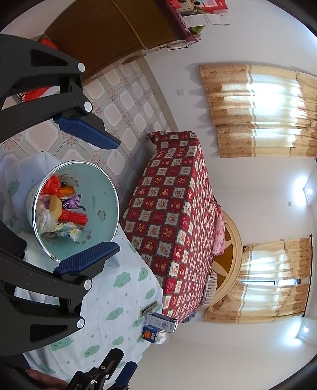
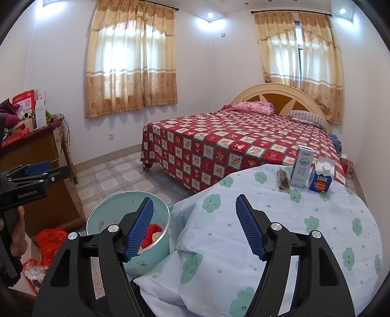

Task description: Collect trash

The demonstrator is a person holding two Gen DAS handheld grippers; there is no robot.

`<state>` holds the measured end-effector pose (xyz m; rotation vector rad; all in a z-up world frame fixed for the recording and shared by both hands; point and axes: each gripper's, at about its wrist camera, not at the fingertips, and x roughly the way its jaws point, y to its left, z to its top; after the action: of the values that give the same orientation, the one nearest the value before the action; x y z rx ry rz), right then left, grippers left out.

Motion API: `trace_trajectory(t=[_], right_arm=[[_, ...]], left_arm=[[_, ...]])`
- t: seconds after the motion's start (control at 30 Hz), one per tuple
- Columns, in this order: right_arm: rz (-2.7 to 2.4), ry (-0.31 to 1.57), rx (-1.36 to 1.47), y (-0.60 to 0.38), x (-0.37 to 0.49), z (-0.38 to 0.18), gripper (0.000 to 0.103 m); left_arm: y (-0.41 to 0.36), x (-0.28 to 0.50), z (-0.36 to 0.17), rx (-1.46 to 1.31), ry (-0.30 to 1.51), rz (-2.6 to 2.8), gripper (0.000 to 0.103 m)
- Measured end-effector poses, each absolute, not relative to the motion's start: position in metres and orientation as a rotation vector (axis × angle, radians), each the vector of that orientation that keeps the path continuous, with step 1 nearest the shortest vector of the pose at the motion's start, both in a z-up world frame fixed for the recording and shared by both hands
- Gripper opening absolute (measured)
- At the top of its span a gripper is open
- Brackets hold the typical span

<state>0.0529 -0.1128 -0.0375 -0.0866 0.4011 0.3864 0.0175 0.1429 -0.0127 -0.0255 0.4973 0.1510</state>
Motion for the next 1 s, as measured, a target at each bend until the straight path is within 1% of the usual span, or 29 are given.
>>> trace_trajectory(t=[0.77, 1.0], right_arm=[[0.389, 0.397, -0.098, -0.1096, 0.0477, -0.0354, 0.071], [0.39, 0.399, -0.1, -0.1066, 0.0469, -0.0352, 0.071]], left_arm=[[0.1426, 0.0148, -0.0124, -0.022, 0.495, 0.151, 0.08], [0.1438, 0.0144, -0.0129, -0.023, 0.498, 0.151, 0.082]])
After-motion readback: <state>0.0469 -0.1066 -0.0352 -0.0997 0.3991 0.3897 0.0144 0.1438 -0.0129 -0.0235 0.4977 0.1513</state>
